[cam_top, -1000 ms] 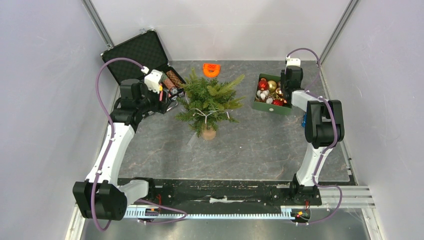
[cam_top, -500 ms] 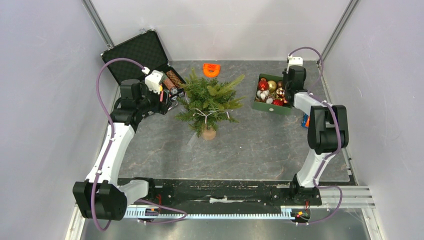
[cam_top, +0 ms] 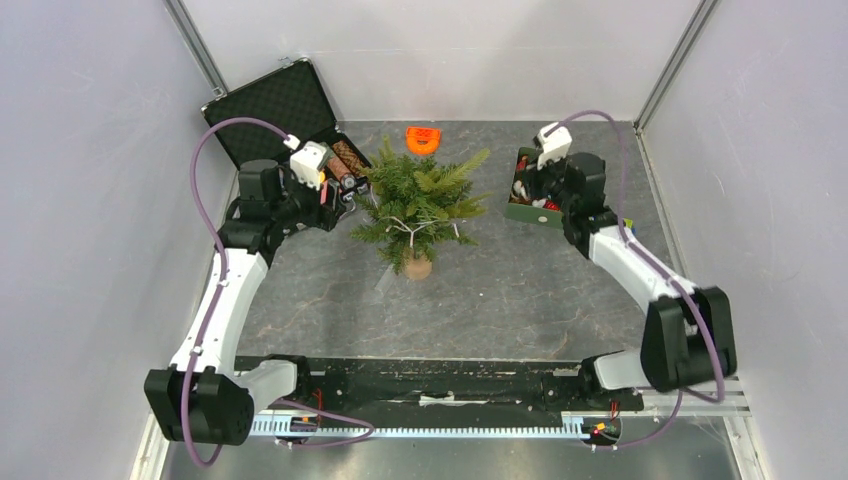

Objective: Decorate the small christmas tree

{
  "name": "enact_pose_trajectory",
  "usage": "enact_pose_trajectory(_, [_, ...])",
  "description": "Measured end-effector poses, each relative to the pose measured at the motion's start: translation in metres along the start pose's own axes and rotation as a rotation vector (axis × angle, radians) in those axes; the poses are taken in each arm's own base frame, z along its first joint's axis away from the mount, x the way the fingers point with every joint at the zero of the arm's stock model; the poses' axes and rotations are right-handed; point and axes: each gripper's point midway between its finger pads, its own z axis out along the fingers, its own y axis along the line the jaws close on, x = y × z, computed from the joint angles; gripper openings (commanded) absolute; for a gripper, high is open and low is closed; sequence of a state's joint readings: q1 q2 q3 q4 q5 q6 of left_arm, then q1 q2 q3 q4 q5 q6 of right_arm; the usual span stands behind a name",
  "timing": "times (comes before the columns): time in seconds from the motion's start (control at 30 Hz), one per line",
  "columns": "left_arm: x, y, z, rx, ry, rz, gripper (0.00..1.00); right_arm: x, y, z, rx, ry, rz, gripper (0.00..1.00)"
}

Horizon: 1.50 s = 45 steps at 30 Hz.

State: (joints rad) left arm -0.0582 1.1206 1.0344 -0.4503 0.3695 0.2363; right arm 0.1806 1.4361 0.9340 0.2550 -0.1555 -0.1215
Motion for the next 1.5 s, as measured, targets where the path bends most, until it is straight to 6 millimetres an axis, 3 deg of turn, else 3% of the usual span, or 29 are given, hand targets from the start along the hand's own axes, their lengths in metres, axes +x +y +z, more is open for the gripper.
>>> enact_pose_trajectory(0.1, [-0.003,-0.003,-0.004,0.008,-0.011,0.004,0.75,-0.005,0.051,-0.029,-0.188,-0.050,-0.040,0.27])
enact_pose_trajectory(0.17, [-0.005,-0.006,-0.007,0.021,-0.022,0.007,0.75,-0.003,0.073,-0.050,-0.275,-0.077,-0.053,0.27])
enact_pose_trajectory(0.5, [-0.008,-0.023,-0.013,0.101,-0.040,0.007,0.74,0.014,0.132,-0.125,-0.552,-0.130,-0.071,0.27])
enact_pose_trajectory(0.6, [-0.007,-0.029,-0.015,0.133,-0.037,0.004,0.74,0.010,0.146,-0.142,-0.607,-0.146,-0.080,0.31])
enact_pose_trajectory(0.67, [-0.009,-0.033,-0.017,0.151,-0.042,0.003,0.73,0.003,0.145,-0.148,-0.585,-0.172,-0.087,0.36])
enact_pose_trajectory(0.73, [-0.013,-0.035,-0.019,0.164,-0.051,0.007,0.73,-0.005,0.133,-0.146,-0.507,-0.187,-0.079,0.41])
enact_pose_trajectory(0.83, [-0.013,-0.038,-0.021,0.180,-0.053,0.006,0.74,-0.011,0.102,-0.125,-0.321,-0.139,-0.030,0.63])
enact_pose_trajectory(0.93, [-0.012,-0.040,-0.022,0.185,-0.048,0.004,0.76,-0.015,0.053,-0.094,-0.074,-0.067,0.032,0.77])
enact_pose_trajectory(1.03, [-0.011,-0.040,-0.022,0.187,-0.044,0.003,0.76,-0.001,-0.004,-0.065,0.161,0.025,0.074,0.84])
enact_pose_trajectory(1.17, [-0.009,-0.041,-0.023,0.188,-0.037,0.000,0.76,0.033,-0.065,-0.036,0.364,0.151,0.095,0.83])
enact_pose_trajectory(1.3, [-0.008,-0.041,-0.022,0.189,-0.033,0.000,0.76,0.058,-0.108,-0.007,0.460,0.225,0.119,0.82])
enact_pose_trajectory(1.5, [-0.004,-0.039,-0.017,0.193,-0.014,-0.009,0.76,0.092,-0.139,0.036,0.503,0.302,0.106,0.78])
